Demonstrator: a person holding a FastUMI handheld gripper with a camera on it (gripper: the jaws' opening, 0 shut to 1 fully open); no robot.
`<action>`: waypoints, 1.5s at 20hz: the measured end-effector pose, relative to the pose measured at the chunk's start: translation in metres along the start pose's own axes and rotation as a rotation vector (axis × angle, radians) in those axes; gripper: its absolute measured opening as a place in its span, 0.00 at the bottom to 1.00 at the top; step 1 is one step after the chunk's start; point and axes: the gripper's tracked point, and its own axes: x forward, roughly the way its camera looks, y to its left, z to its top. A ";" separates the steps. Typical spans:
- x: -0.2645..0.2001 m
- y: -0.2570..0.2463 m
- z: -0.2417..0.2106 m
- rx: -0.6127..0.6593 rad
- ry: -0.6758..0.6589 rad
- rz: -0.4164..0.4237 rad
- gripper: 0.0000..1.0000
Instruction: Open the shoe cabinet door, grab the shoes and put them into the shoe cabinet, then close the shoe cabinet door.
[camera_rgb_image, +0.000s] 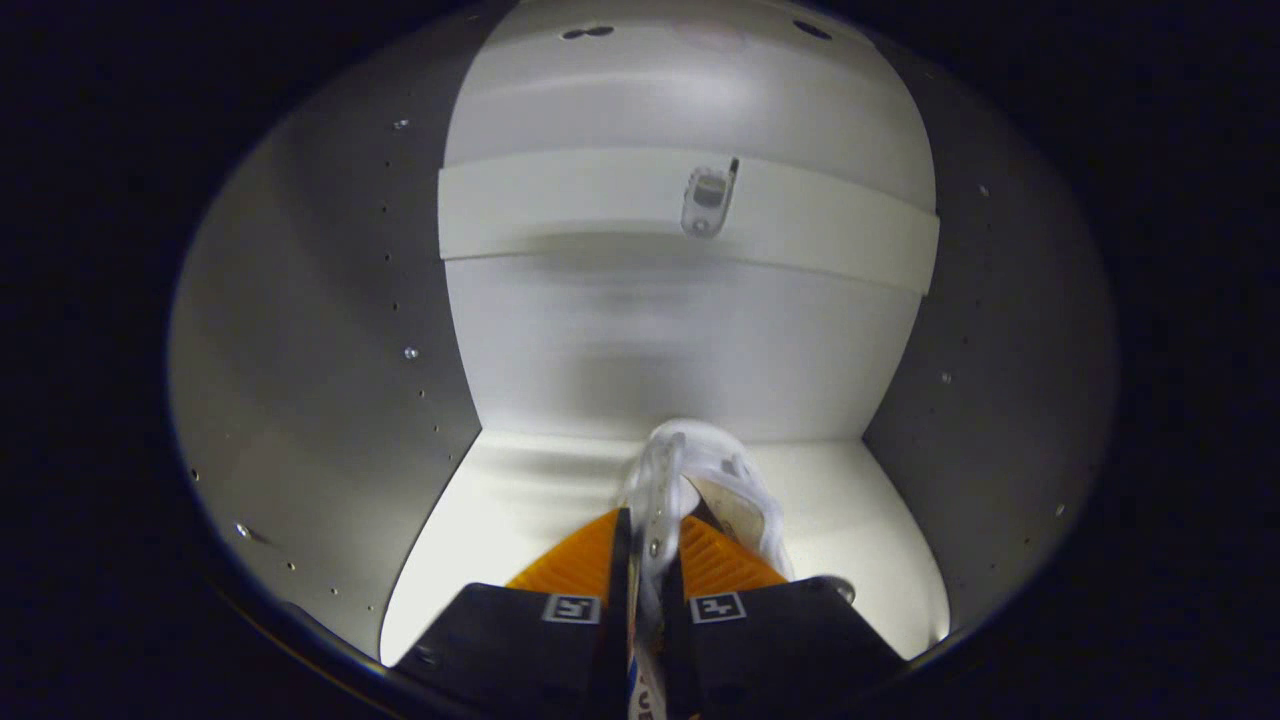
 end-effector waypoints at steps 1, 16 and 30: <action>0.002 -0.006 0.000 -0.011 -0.009 -0.022 0.22; -0.236 -0.003 0.007 -0.061 -0.304 -0.025 0.98; -0.456 -0.053 -0.125 -0.054 -0.368 0.230 0.98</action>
